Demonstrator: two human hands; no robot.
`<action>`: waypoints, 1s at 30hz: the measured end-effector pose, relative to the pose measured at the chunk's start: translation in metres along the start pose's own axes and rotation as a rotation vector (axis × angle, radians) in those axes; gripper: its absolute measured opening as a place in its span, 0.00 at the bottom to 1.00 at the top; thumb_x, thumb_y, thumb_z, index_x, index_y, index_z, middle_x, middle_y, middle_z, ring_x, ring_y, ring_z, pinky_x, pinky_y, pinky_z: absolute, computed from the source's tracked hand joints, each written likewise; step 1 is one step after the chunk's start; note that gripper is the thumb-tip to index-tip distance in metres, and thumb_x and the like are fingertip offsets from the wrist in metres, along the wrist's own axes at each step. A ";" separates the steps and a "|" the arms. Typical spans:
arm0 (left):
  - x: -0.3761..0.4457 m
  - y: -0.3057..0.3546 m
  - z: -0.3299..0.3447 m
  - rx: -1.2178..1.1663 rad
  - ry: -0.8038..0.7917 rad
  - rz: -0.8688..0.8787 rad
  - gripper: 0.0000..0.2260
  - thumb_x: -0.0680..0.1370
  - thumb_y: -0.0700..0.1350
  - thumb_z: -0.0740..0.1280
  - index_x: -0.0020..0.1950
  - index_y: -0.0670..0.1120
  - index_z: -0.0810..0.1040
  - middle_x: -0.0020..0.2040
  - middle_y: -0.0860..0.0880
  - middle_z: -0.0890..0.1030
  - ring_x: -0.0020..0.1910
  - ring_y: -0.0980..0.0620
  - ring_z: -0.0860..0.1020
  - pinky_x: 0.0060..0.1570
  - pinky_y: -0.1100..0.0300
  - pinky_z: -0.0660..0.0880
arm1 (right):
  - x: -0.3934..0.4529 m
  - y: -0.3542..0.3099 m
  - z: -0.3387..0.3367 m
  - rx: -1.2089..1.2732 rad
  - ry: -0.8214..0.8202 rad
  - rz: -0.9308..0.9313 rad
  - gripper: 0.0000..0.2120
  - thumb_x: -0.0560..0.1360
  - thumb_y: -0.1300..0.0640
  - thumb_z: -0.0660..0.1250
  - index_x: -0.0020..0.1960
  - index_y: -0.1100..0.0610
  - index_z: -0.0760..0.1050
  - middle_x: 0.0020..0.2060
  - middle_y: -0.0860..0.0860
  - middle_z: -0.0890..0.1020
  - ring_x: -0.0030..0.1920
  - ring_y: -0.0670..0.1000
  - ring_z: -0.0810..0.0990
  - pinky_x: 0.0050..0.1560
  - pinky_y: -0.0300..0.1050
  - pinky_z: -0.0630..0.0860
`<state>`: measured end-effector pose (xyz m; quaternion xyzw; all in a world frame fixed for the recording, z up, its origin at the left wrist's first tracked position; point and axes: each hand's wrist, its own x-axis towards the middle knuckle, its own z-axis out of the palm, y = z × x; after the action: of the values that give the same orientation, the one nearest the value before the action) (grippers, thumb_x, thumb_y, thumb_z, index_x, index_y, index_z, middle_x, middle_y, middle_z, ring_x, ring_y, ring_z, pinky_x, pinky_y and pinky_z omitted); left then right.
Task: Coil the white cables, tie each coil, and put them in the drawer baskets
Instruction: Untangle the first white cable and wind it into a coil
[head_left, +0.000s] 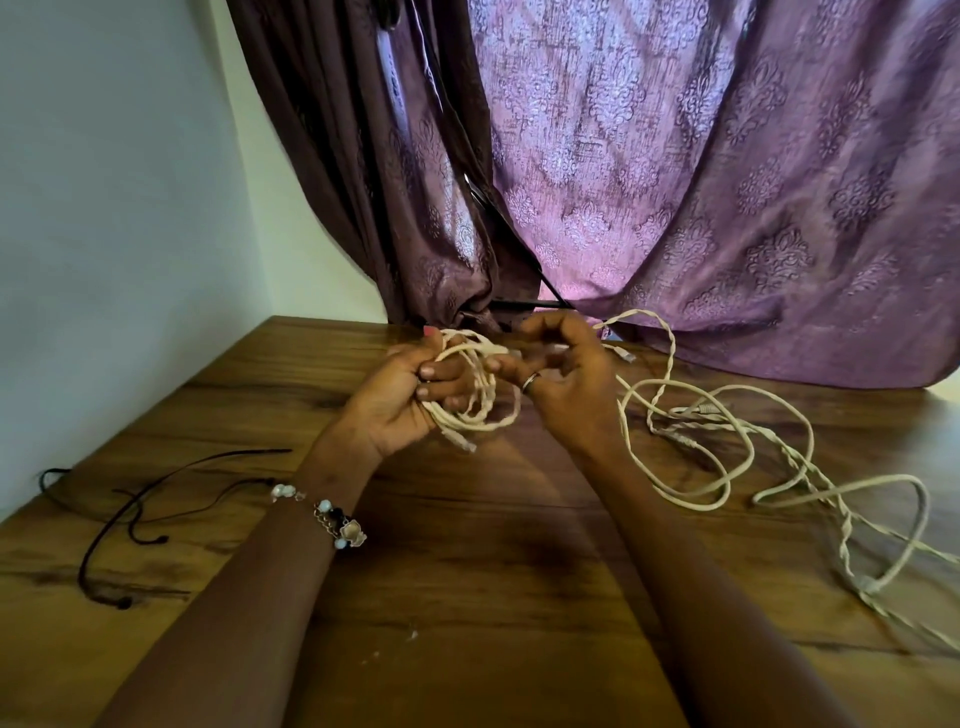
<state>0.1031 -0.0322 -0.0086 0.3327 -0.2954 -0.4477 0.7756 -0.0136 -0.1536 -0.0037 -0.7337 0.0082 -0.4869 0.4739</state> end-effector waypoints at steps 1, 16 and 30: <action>-0.002 -0.001 0.003 0.032 -0.011 -0.024 0.14 0.78 0.51 0.55 0.45 0.41 0.71 0.21 0.56 0.63 0.18 0.61 0.58 0.27 0.64 0.68 | 0.003 0.001 -0.005 -0.125 -0.036 -0.112 0.19 0.65 0.55 0.78 0.53 0.53 0.76 0.50 0.52 0.79 0.48 0.50 0.79 0.49 0.42 0.76; -0.001 -0.008 0.012 0.365 0.048 -0.287 0.31 0.72 0.69 0.51 0.38 0.41 0.73 0.21 0.54 0.62 0.16 0.62 0.57 0.19 0.72 0.56 | 0.002 0.019 -0.010 -0.507 -0.320 -0.419 0.07 0.72 0.69 0.66 0.50 0.64 0.77 0.41 0.55 0.82 0.42 0.46 0.76 0.42 0.35 0.71; 0.003 -0.014 0.016 0.454 0.364 0.003 0.21 0.77 0.60 0.61 0.39 0.43 0.77 0.24 0.48 0.72 0.18 0.55 0.68 0.21 0.65 0.69 | -0.005 0.026 0.000 -0.062 -0.224 0.142 0.13 0.78 0.72 0.57 0.49 0.53 0.67 0.33 0.50 0.74 0.25 0.40 0.72 0.25 0.37 0.72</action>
<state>0.0853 -0.0442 -0.0100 0.5724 -0.2444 -0.3017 0.7222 -0.0050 -0.1657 -0.0258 -0.7953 0.0220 -0.3666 0.4822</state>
